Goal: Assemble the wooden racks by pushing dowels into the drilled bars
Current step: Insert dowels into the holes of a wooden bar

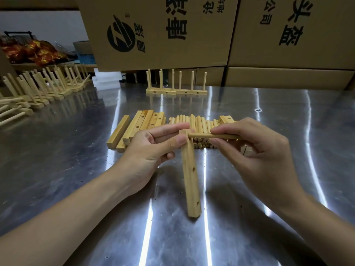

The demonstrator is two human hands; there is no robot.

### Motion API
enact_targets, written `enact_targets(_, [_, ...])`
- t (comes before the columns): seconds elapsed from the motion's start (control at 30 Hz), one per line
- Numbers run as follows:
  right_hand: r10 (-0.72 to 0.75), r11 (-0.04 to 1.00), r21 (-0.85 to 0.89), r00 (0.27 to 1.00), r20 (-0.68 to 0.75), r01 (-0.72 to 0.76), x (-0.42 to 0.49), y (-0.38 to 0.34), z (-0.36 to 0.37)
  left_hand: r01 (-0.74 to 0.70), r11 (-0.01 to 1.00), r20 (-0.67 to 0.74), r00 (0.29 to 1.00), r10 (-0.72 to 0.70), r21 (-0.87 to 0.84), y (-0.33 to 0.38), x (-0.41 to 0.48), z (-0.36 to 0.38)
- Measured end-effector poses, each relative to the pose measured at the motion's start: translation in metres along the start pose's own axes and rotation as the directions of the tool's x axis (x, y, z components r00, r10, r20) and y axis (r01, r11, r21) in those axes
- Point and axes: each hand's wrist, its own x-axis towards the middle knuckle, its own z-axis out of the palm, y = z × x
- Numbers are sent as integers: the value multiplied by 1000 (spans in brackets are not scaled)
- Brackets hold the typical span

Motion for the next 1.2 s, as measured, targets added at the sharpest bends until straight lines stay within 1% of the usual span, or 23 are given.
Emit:
enact_targets(0.1, [-63, 996, -66, 998, 15, 64, 1, -1, -2, -8, 1000, 1, 1000, 8, -19, 0, 2, 0])
enact_targets(0.27, [-91, 987, -129, 996, 18, 93, 1, -4, -1, -5, 1000, 6, 1000, 5, 5, 0, 1, -2])
enact_targets(0.5, [-58, 986, -155, 998, 29, 62, 0, -5, -2, 12, 999, -19, 1000, -12, 37, 3, -1, 1])
enact_targets(0.67, [-66, 976, -204, 996, 60, 77, 1, -2, -3, 44, 996, -61, 997, -40, 79, 5, -5, 4])
enact_targets(0.8, [-35, 974, -220, 995, 98, 56, 1, -1, -2, 77, 992, -97, 993, -68, 97, 6, -7, 7])
enact_targets(0.9, [8, 977, -211, 991, 130, 19, 1, 0, -2, 110, 990, -107, 989, -101, 86, 6, -8, 10])
enact_targets(1.0, [27, 977, -214, 988, 150, 6, 2, -1, -3, 164, 980, -132, 980, -149, 110, 8, -8, 13])
enact_targets(1.07, [8, 973, -231, 992, 129, 23, 2, -2, -3, 225, 972, -94, 971, -218, 70, 6, -8, 15])
enact_targets(1.13, [-6, 959, -282, 994, 105, 35, 2, -3, -3, 261, 965, -56, 964, -259, 31, 3, -9, 19])
enact_targets(1.2, [4, 933, -358, 993, 114, 37, 2, -4, -4, 263, 964, -91, 962, -259, 39, 2, -9, 23])
